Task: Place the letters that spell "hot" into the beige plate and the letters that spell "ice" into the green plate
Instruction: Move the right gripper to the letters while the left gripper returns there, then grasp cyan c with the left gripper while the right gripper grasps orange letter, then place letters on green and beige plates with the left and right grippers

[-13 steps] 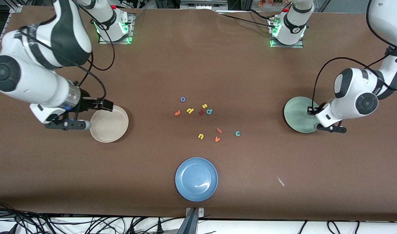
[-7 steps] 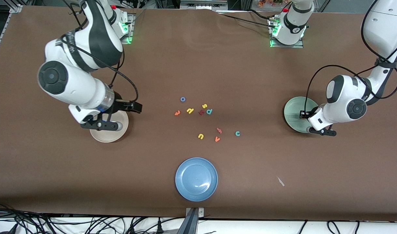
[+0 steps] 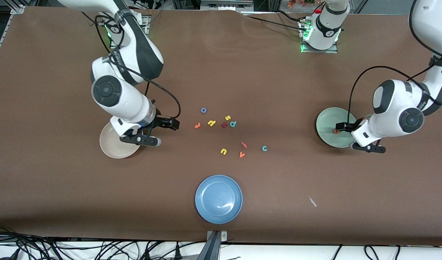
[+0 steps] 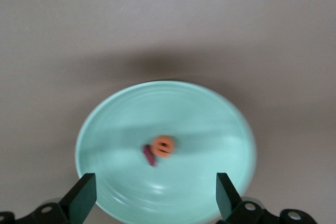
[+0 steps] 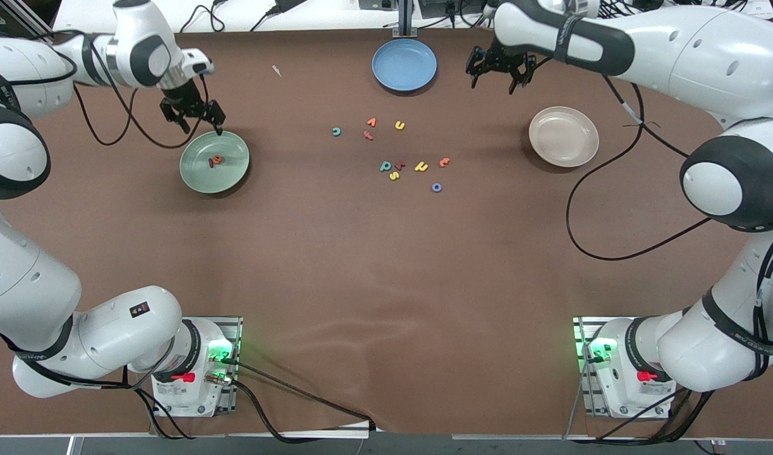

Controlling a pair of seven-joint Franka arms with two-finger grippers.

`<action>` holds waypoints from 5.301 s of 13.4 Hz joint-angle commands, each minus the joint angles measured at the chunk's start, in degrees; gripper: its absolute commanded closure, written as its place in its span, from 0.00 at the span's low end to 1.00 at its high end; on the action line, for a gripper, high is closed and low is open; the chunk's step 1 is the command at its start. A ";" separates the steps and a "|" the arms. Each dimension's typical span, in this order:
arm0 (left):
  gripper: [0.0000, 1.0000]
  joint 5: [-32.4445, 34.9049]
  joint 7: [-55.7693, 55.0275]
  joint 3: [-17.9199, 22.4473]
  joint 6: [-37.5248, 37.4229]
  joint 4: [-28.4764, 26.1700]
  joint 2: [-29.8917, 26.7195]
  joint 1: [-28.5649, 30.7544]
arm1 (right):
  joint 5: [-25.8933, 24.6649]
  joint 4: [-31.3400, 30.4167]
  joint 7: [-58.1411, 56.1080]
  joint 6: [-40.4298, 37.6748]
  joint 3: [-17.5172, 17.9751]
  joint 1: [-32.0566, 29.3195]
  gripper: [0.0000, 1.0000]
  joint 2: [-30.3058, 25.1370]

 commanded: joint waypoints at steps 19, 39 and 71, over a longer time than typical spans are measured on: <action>0.14 4.07 -67.65 -3.94 17.07 8.94 17.04 -22.64 | -5.96 -6.61 23.82 27.23 7.62 2.20 0.01 13.57; 0.49 3.98 -75.74 6.34 20.25 15.88 23.37 -34.33 | -10.27 -13.90 32.27 30.05 10.17 -0.33 0.24 11.91; 0.90 2.83 -25.83 5.81 -13.50 4.82 8.87 -11.05 | -12.04 -14.69 28.52 19.63 14.20 -7.43 1.00 4.64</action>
